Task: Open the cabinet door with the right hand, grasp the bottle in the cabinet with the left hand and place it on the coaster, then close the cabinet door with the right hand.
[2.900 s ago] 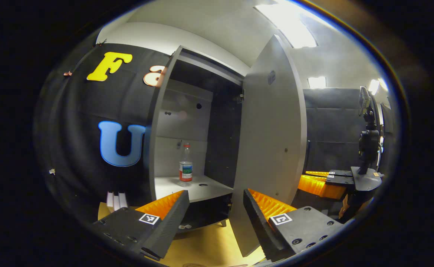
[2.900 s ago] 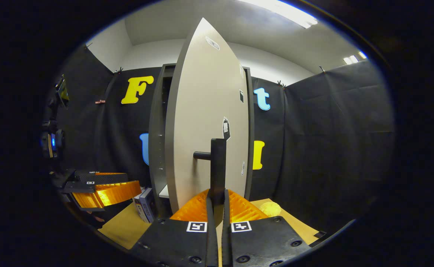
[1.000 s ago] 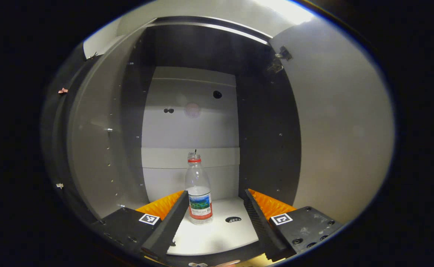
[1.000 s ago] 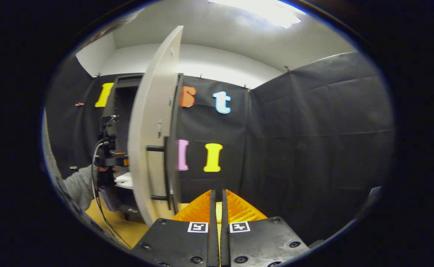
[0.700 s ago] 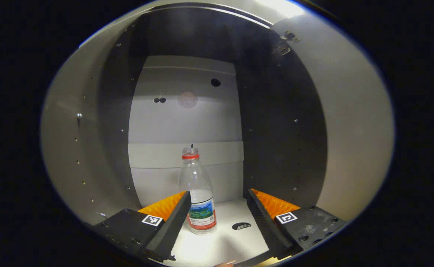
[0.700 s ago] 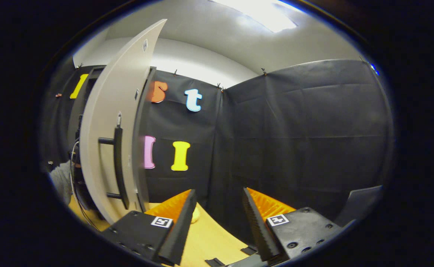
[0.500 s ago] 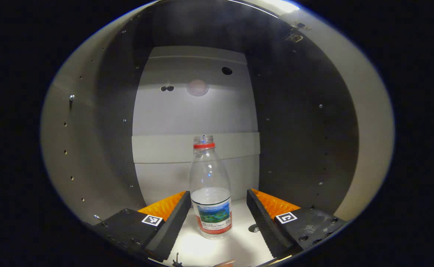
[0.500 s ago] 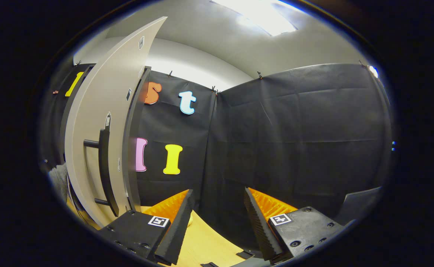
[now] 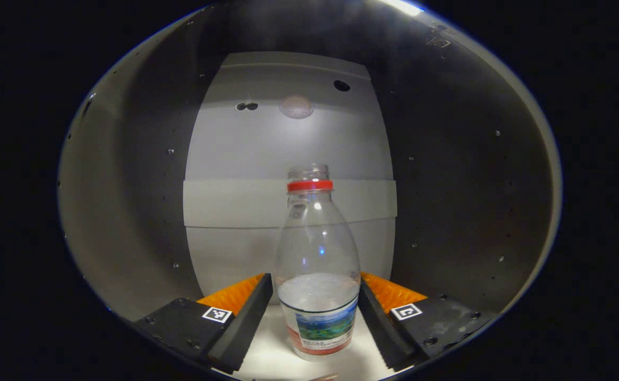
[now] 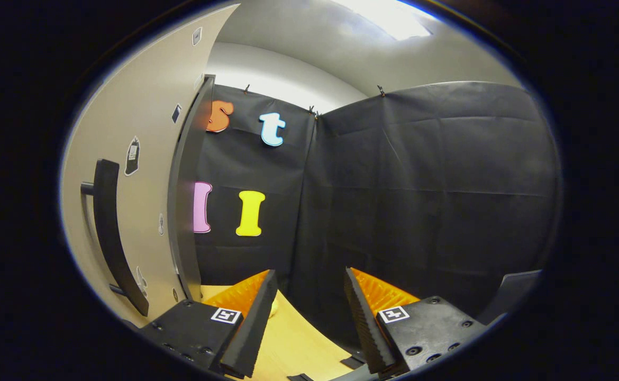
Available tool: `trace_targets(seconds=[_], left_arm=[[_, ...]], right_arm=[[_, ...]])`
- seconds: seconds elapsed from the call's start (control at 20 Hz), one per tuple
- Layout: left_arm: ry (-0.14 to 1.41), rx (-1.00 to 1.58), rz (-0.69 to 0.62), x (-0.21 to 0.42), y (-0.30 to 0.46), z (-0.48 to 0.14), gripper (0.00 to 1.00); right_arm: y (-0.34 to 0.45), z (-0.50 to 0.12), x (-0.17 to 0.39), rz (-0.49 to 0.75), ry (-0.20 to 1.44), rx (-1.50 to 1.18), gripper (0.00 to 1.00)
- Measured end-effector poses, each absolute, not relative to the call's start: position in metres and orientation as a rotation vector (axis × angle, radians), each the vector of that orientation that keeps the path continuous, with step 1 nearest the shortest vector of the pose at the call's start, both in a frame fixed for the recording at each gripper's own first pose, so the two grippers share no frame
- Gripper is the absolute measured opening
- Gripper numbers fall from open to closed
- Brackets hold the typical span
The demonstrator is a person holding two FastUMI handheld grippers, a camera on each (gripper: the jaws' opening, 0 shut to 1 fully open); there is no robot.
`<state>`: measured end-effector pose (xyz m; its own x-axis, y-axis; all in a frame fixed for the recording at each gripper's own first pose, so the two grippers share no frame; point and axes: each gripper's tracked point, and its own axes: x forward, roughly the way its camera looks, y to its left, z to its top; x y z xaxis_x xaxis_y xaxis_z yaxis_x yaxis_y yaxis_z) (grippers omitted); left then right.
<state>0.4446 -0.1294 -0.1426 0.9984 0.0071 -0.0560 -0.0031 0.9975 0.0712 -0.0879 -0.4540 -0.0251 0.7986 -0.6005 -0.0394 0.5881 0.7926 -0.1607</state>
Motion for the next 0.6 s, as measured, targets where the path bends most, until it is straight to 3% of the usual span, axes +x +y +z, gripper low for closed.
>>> trace_targets(seconds=[0.1,0.6], left_arm=[[0.074,0.083,-0.005,0.443,-0.132,-0.145,0.77],[-0.007,0.049,-0.111,0.344,-0.148,-0.078,0.77]], right_arm=[[-0.449,-0.023,-0.084,-0.624,0.077,-0.135,0.79],[-0.409,-0.010,-0.116,-0.622,0.027,-0.082,0.79]])
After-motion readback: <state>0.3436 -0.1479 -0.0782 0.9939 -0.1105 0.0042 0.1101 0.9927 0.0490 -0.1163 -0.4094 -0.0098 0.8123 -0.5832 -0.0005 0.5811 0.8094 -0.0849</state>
